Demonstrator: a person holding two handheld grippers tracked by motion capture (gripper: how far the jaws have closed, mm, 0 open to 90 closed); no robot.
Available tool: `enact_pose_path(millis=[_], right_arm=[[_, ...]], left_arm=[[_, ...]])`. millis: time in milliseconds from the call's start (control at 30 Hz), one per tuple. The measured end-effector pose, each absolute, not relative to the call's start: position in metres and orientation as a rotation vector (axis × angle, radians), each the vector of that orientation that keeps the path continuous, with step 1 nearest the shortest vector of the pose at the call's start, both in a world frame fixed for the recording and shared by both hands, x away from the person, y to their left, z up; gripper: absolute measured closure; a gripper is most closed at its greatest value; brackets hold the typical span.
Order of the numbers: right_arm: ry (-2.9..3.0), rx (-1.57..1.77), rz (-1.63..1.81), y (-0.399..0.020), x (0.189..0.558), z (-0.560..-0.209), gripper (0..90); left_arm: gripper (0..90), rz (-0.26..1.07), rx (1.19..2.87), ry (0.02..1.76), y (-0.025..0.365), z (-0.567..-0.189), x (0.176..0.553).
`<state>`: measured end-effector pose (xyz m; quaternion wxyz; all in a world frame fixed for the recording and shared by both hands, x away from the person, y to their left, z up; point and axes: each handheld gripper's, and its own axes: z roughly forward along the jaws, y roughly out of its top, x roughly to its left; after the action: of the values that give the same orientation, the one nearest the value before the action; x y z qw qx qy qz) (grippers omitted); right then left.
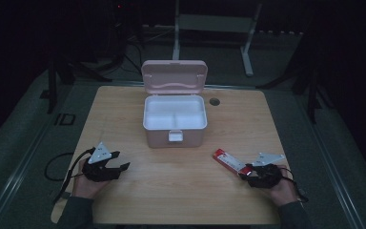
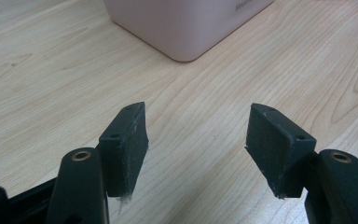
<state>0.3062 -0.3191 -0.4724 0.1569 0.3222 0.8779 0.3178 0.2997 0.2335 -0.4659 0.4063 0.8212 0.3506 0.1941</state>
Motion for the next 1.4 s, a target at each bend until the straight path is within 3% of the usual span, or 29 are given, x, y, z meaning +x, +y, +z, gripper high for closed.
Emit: enact_pose_path(millis=[233, 367, 600, 1100, 1400], right_arm=[[2.498, 0.962, 0.906, -0.333, 0.295, -0.480, 49.6], [2.479, 0.966, 0.913, -0.331, 0.298, -0.479, 40.5], [2.475, 0.944, 0.912, -0.323, 0.305, -0.475, 38.6], [2.431, 0.845, 0.978, -0.292, 0.329, -0.434, 42.8], [2.415, 0.793, 1.010, -0.255, 0.357, -0.410, 44.9]], left_arm=[[38.0, 0.486, 2.073, 0.883, 0.233, -0.466, 0.299], [37.1, 0.493, 2.078, 0.885, 0.232, -0.467, 0.300], [36.6, 0.488, 2.079, 0.887, 0.231, -0.468, 0.300], [37.3, 0.473, 2.064, 0.872, 0.226, -0.450, 0.309], [37.9, 0.444, 2.009, 0.832, 0.217, -0.415, 0.337]])
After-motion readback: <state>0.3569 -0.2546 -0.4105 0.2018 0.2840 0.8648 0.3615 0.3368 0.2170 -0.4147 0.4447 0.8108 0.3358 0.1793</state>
